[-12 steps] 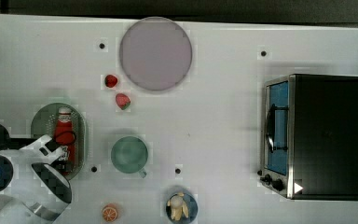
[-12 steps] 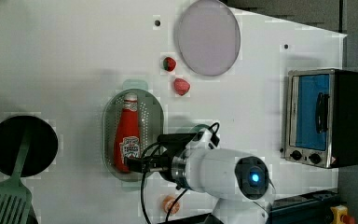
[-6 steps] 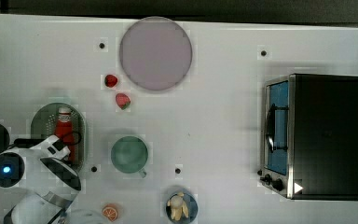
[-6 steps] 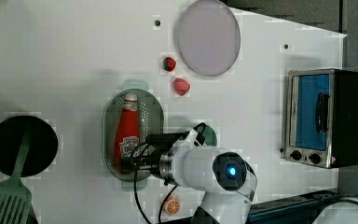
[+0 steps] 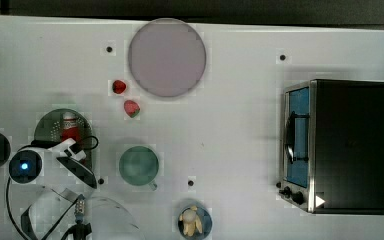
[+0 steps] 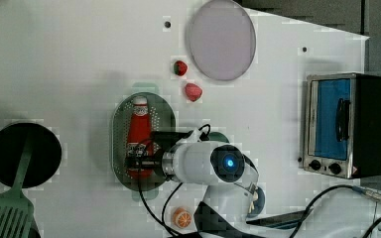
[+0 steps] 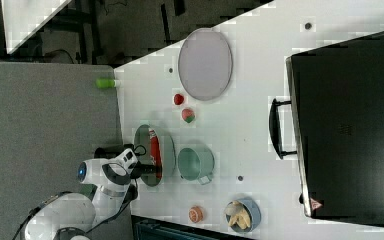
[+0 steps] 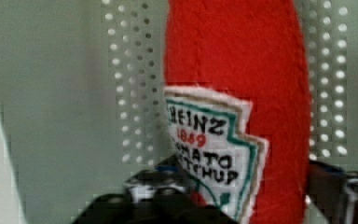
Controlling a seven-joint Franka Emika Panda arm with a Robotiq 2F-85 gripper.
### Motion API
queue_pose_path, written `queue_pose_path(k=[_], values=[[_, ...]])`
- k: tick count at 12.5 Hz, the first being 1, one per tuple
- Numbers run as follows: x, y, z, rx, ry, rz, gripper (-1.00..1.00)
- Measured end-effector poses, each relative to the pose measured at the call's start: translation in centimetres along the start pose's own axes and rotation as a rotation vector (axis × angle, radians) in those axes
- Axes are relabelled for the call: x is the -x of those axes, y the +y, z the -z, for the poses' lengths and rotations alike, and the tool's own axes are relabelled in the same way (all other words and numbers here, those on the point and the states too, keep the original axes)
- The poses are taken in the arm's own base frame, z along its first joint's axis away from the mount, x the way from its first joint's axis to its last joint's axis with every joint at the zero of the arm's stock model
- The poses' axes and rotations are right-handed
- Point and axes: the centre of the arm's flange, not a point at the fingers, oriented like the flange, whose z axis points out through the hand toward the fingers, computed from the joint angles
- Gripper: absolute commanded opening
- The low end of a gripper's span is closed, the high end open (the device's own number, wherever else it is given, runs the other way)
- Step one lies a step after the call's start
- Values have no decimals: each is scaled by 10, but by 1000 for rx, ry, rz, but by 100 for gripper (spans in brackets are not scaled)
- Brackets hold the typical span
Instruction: Pick ketchup from strainer and place it on the table
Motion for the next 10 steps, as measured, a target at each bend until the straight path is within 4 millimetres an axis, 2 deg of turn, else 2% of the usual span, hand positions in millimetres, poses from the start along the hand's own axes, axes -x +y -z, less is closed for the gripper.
queue_pose_path(k=[6,8,10], values=[[5,-21,29,-43,35,-13,21],[17,-24,61,-47,33,-63,21],[18,-35,112,-81,77,-112,21]])
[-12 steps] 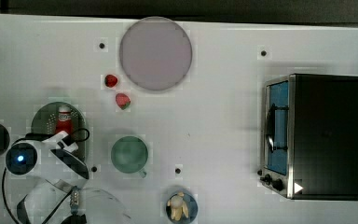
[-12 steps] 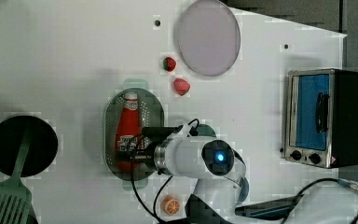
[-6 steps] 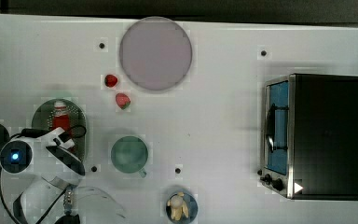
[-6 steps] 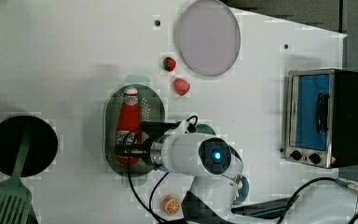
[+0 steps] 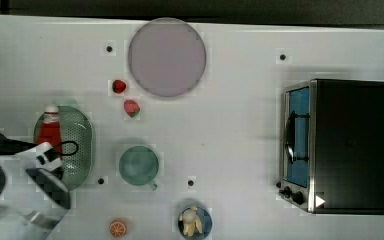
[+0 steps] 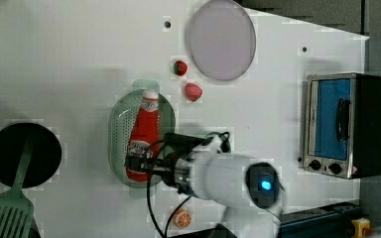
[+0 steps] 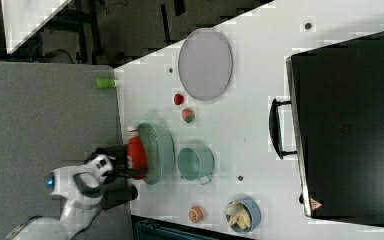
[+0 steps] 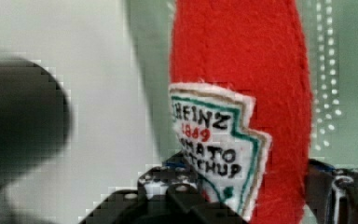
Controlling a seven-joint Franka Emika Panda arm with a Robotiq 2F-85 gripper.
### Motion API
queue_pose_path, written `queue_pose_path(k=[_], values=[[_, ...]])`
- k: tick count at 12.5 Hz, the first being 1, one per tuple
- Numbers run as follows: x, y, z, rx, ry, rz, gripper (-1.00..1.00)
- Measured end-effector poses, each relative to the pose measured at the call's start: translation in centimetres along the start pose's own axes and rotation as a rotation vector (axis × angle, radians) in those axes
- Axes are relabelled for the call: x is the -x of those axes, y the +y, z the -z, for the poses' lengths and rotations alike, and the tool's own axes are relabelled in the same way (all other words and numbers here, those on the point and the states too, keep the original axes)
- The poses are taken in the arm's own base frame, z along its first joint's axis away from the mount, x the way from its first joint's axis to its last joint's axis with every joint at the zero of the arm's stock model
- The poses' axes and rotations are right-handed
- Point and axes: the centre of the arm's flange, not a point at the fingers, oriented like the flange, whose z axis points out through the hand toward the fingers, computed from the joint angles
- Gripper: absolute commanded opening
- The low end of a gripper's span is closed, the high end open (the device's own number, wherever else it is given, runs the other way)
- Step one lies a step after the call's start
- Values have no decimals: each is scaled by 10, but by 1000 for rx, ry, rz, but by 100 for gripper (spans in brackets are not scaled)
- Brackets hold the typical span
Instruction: Pick ketchup from strainer and place it on the table
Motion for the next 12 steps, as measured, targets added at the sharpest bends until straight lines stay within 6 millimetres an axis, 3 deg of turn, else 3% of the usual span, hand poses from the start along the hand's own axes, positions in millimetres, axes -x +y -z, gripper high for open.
queue_pose_path(k=[3,6,9,12], values=[[-6,-25,84,-25,56,-66,21],[-19,-31,144,5,5,-74,21],[-60,-1,182,40,-3,-79,21],[-133,63,211,18,49,-151,21]])
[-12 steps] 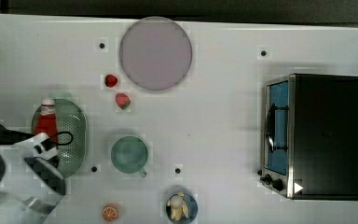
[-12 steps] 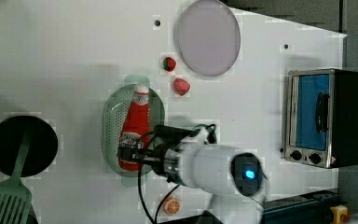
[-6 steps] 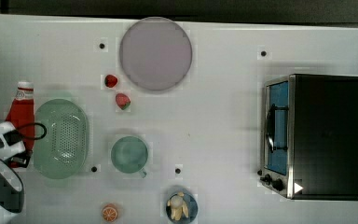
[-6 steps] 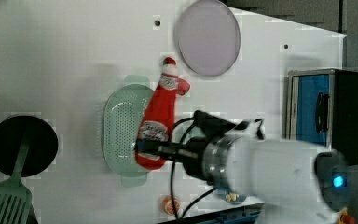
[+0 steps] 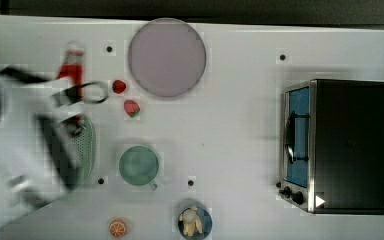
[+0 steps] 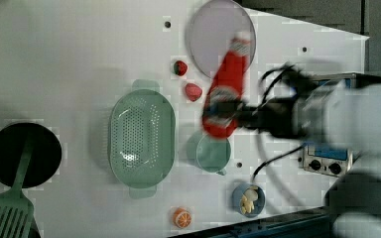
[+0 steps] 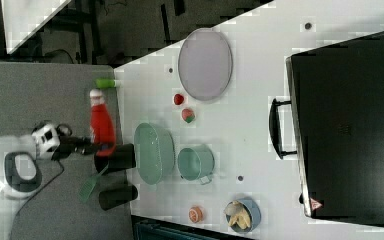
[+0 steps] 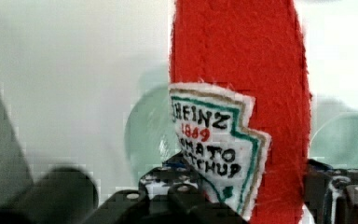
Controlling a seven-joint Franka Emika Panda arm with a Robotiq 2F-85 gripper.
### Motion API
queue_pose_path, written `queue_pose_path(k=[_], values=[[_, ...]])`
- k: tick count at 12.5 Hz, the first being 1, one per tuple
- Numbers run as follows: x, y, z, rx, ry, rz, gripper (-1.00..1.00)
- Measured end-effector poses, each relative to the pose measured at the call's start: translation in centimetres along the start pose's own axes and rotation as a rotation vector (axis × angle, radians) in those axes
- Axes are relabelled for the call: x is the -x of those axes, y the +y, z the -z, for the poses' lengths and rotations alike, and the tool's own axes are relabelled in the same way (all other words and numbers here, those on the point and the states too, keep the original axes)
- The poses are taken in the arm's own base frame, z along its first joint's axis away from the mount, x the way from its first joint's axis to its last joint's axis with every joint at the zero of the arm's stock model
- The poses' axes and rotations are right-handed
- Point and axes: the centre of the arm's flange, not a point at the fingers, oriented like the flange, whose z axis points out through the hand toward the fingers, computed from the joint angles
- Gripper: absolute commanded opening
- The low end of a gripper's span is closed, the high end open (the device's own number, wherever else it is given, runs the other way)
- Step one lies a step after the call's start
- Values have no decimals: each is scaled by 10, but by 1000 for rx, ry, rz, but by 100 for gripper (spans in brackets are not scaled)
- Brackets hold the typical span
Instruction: Pick ketchup from strainer and place it on the table
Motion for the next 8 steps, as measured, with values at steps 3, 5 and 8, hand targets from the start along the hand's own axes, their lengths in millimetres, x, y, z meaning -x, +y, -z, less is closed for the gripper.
queue_pose_path(k=[3,5,8], values=[[-83,89,10,7,22,-137,21],[-125,155,16,14,40,-232,21],[-164,246,24,27,60,-382,21]])
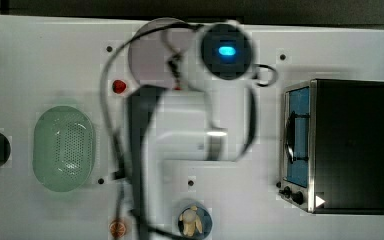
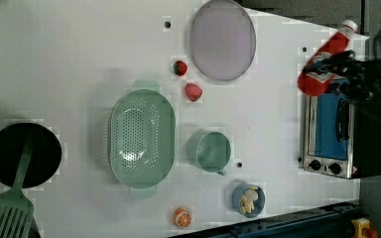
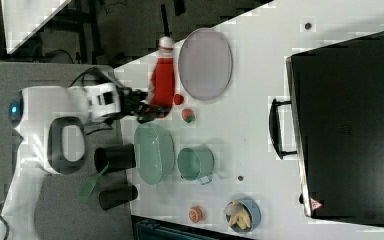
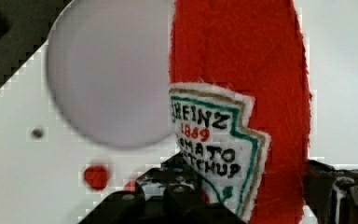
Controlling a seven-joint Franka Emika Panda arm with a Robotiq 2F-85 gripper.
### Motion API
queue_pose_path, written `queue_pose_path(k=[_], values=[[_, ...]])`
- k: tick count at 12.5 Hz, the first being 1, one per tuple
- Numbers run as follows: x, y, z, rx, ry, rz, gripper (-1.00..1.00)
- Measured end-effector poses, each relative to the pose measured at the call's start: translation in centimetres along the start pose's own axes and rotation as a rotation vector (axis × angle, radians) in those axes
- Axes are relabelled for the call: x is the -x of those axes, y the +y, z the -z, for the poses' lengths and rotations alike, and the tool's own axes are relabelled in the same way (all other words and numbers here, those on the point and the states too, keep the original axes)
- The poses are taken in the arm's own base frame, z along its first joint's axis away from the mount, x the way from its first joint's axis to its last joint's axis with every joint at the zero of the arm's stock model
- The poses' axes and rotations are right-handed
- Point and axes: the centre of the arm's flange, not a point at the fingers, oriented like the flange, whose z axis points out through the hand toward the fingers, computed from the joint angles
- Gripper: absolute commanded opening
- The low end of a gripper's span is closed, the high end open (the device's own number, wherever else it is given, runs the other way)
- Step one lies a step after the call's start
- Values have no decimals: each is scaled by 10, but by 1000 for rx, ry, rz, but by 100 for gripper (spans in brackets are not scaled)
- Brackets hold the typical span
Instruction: Pick ketchup from strainer and place it on the table
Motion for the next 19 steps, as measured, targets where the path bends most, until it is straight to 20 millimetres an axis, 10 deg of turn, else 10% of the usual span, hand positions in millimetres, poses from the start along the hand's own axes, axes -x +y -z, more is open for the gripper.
queue_pose_path(k=[3,7,12,17,19], values=[[-27,56,-19,36,-26,-88,21],[1,95,-89,130,-160,-107,21],[43,85,-182,112,-141,-26,21],[58,90,-243,128,-187,3,100],[56,94,-242,133,-190,-5,100]])
